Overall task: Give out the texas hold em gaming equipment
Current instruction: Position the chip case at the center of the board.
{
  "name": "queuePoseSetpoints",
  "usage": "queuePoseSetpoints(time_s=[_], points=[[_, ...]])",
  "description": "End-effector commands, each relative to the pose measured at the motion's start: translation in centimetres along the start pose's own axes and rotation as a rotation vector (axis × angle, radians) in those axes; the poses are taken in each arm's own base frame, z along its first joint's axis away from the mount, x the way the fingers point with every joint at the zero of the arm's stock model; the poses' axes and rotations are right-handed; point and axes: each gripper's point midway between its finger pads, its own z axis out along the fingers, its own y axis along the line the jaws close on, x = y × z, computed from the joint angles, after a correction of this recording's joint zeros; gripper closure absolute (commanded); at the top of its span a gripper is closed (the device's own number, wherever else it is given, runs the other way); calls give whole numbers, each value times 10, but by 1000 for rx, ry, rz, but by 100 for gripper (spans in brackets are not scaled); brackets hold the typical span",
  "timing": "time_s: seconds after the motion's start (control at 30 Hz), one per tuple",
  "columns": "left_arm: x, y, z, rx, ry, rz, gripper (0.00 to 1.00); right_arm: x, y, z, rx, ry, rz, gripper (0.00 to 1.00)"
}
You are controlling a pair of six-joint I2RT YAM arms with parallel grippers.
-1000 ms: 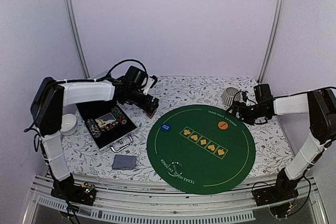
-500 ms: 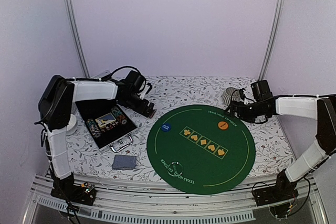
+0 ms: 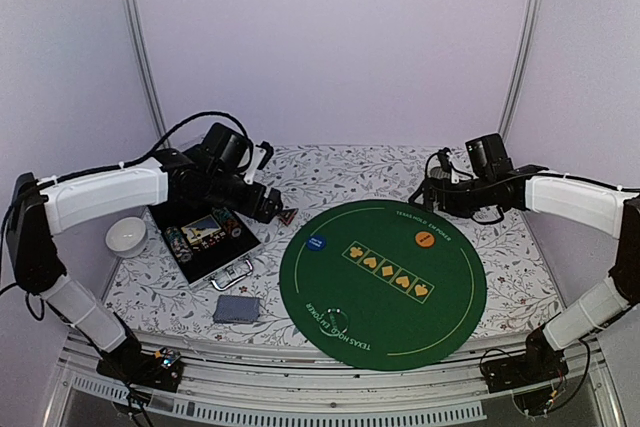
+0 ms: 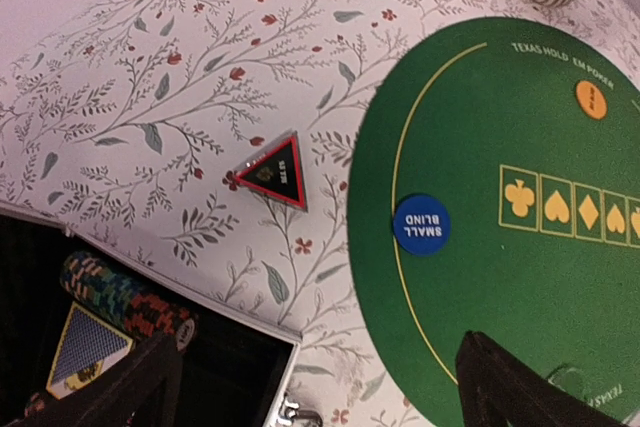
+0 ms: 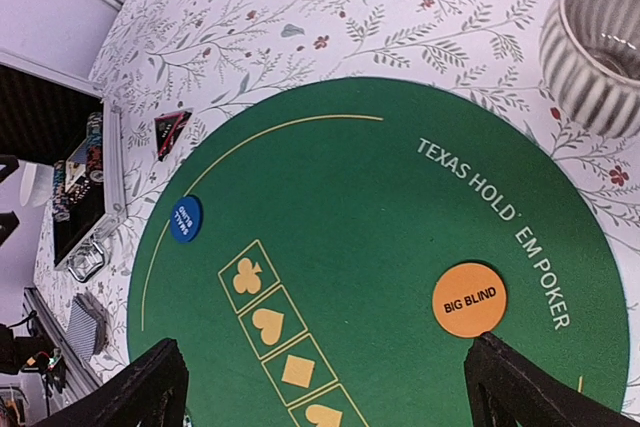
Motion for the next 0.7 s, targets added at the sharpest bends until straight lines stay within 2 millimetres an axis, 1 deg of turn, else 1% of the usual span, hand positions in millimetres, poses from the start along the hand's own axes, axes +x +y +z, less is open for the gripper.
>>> queuePoseSetpoints(time_s=[0.0, 0.03, 0.1, 0.23, 0.33, 0.43, 0.5, 0.6, 0.67], points=[[32, 3, -25, -26, 75, -23, 2, -14, 26, -11, -26, -31, -65, 1], [36, 4, -31, -29, 78, -27, 2, -14, 29, -12, -30, -32, -75, 1], [48, 10, -36, -57, 110, -29, 2, -14, 35, -11, -36, -28, -89, 1], [73, 33, -35, -179, 180, -19, 3, -10, 39, -8, -42, -16, -105, 1], [88, 54, -31, -270, 232, -39, 15, -8, 39, -5, -39, -8, -109, 1], [105, 94, -34, -446, 298, -97, 31, -6, 39, -4, -39, -2, -116, 1], [119, 113, -39, -547, 365, -102, 38, -4, 38, -4, -37, -2, -121, 1], [139, 127, -48, -646, 475, -76, 41, -1, 35, -2, -31, 1, -128, 1], [140, 131, -54, -687, 513, -91, 43, 1, 35, 0, -37, 5, -131, 1]])
